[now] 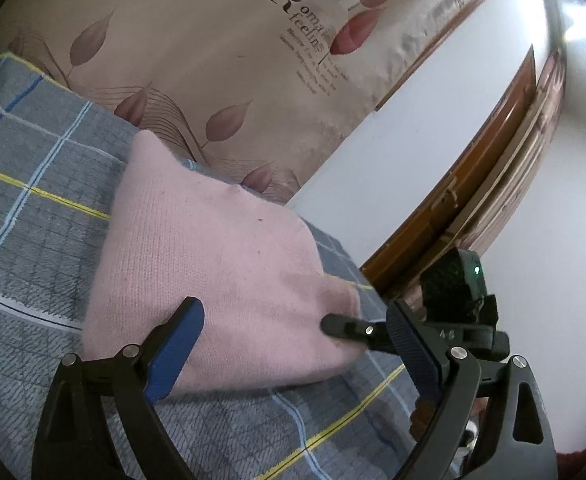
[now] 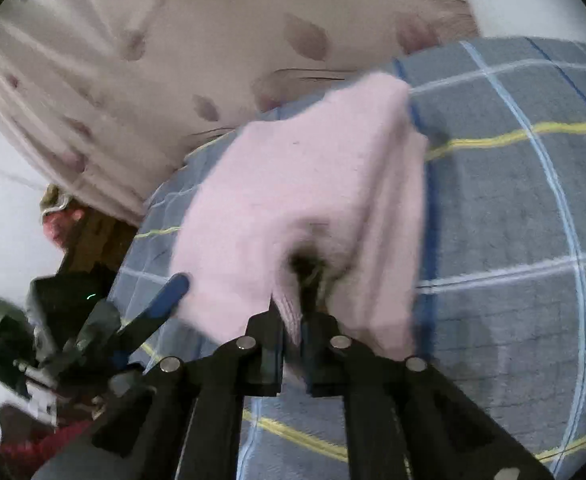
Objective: Fold small clothes
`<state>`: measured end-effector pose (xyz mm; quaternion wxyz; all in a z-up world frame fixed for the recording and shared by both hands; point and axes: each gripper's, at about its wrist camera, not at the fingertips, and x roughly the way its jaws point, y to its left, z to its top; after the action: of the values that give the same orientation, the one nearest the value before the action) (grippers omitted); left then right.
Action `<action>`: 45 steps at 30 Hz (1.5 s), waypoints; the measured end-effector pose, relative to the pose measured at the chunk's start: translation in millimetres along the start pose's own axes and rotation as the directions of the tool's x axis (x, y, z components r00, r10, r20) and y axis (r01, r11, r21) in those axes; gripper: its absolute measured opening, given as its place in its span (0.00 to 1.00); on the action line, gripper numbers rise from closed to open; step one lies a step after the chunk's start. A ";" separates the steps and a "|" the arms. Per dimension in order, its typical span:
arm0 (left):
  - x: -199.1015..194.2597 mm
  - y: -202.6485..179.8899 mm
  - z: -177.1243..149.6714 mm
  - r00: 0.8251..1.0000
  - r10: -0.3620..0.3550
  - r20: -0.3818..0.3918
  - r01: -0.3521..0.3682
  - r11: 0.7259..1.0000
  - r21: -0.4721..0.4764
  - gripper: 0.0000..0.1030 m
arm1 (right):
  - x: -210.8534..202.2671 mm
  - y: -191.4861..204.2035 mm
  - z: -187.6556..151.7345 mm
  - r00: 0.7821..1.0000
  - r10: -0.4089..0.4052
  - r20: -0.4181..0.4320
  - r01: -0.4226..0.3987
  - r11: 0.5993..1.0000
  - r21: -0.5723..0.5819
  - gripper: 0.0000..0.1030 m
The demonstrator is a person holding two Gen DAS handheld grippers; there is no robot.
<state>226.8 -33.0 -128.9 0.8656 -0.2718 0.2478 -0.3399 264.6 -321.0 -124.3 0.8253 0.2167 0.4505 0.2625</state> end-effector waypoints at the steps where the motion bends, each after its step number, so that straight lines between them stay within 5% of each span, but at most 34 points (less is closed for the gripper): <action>1: -0.3 -1.4 -0.3 1.000 0.005 -0.002 -0.004 1.000 0.007 0.90 | -8.1 -3.3 -1.9 1.000 -0.010 0.027 0.010 1.000 -0.001 0.05; 4: 0.4 -2.8 -1.3 1.000 0.009 -0.010 -0.009 1.000 0.017 0.90 | -26.6 -5.8 -9.1 0.998 -0.016 0.064 0.017 1.000 -0.013 0.05; 8: 2.4 -0.9 -1.8 1.000 -0.004 -0.026 0.004 1.000 0.007 0.90 | -9.4 -26.3 -22.4 0.999 -0.052 0.002 0.052 0.998 0.040 0.05; 11: 6.3 -1.0 -2.0 0.999 -0.001 -0.044 0.001 1.000 0.009 0.92 | -6.2 -38.0 -27.4 1.000 0.004 0.016 -0.006 0.996 0.091 0.05; 15: 9.3 -0.5 -2.9 0.998 -0.002 -0.058 0.003 1.000 0.009 0.93 | -13.7 -27.2 -22.3 1.000 -0.012 0.016 0.011 0.998 0.060 0.14; 18: 8.7 0.7 -3.5 0.998 -0.006 -0.058 0.006 1.000 0.006 0.93 | -25.1 -14.2 -12.5 0.998 -0.009 0.060 0.006 0.999 0.051 0.39; 19: 8.8 0.5 -3.4 0.998 -0.005 -0.058 0.006 1.000 0.007 0.93 | -29.0 -9.5 -8.2 0.997 -0.020 0.079 0.017 0.999 0.041 0.60; 21: 8.7 0.7 -3.4 0.998 -0.007 -0.059 0.007 1.000 0.007 0.94 | -32.0 0.1 2.3 0.994 -0.023 0.110 0.021 1.000 0.018 0.76; 27: 8.4 1.3 -3.4 0.998 -0.012 -0.059 0.012 1.000 0.007 0.94 | -0.9 -2.1 32.7 0.998 -0.065 0.028 0.062 0.995 0.072 0.73; 29: 7.8 -0.2 -3.4 0.998 0.000 -0.055 0.001 1.000 0.014 0.94 | 13.2 -7.0 31.6 0.998 -0.067 -0.015 0.067 0.995 0.069 0.26; 32: 7.1 -7.9 -4.9 0.998 0.036 -0.051 -0.034 0.998 0.049 0.94 | 10.1 -1.6 28.3 0.996 -0.089 0.016 0.089 0.996 0.019 0.19; 37: 9.7 -24.7 -7.9 0.992 0.114 -0.050 -0.106 0.985 0.139 0.94 | -10.7 19.0 31.2 0.985 -0.155 0.081 0.163 0.981 -0.101 0.18; 42: 15.4 -27.4 -9.1 0.988 0.137 -0.076 -0.124 0.979 0.161 0.94 | 11.1 3.1 15.0 0.966 -0.245 0.083 0.255 0.956 -0.146 0.20; 45: 17.9 -29.2 -9.6 0.984 0.158 -0.079 -0.143 0.975 0.171 0.94 | 11.9 2.0 9.0 0.952 -0.277 0.129 0.294 0.945 -0.143 0.36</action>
<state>219.3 -67.0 -121.7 0.8961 -0.1638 0.2782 -0.3046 277.2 -313.0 -126.1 0.8923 0.0954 0.4098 0.1635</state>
